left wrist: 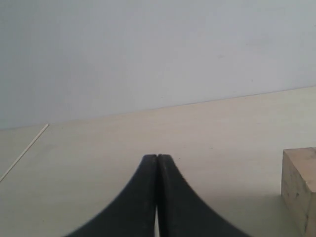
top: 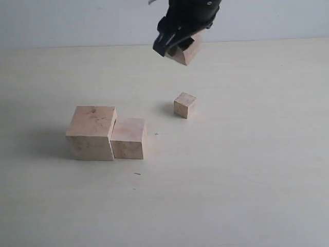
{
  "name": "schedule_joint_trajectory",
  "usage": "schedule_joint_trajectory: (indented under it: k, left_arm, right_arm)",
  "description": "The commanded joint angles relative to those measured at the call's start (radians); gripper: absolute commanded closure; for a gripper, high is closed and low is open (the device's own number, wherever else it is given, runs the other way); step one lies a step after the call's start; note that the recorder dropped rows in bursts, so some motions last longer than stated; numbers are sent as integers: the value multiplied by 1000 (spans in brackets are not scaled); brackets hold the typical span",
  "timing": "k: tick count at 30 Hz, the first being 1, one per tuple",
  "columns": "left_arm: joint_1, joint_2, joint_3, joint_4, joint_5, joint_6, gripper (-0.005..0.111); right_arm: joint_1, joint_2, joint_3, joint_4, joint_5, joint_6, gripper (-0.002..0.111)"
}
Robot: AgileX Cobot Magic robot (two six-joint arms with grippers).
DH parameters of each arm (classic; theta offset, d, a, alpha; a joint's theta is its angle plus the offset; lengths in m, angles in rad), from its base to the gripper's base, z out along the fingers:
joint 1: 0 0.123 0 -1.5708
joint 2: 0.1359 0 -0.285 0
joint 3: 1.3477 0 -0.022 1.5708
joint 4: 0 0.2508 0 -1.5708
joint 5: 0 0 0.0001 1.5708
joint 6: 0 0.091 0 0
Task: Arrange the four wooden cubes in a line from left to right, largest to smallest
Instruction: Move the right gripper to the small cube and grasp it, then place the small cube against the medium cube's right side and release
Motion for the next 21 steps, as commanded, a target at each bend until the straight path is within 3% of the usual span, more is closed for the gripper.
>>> schedule_joint_trajectory:
  k: [1,6,21]
  left_arm:
    - [1,-7,0,-1,-4,-2,107]
    - [1,-7,0,-1,-4,-2,107]
    - [1,-7,0,-1,-4,-2,107]
  right_arm:
    - [1,-77,260,170,-53,-255,108]
    - [1,84,362,448,-172,-569,108]
    - [1,307,224,496,-205,-739,108]
